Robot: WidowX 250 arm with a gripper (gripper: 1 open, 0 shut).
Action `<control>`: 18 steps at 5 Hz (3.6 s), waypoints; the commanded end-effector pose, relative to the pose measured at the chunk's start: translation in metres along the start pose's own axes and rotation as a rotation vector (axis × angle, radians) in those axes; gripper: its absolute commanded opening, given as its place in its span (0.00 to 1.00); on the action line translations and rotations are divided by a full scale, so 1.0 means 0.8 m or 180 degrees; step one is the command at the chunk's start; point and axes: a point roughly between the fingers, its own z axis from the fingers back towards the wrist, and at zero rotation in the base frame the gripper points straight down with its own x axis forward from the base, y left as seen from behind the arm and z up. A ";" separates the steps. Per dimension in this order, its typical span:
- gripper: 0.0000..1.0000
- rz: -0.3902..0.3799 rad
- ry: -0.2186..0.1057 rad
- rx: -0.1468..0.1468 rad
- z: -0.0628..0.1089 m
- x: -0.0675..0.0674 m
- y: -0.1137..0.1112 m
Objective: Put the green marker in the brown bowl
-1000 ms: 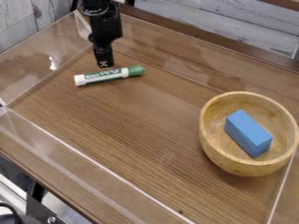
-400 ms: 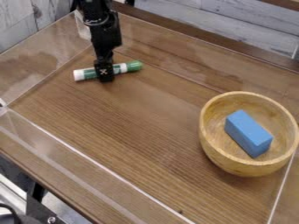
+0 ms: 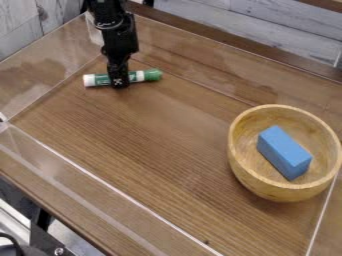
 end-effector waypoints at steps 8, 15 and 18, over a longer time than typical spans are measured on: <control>0.00 0.0021 0.0210 -0.0092 0.050 -0.006 -0.006; 0.00 -0.0194 0.0262 -0.0120 0.086 0.030 -0.038; 0.00 -0.0366 0.0218 -0.0076 0.107 0.068 -0.073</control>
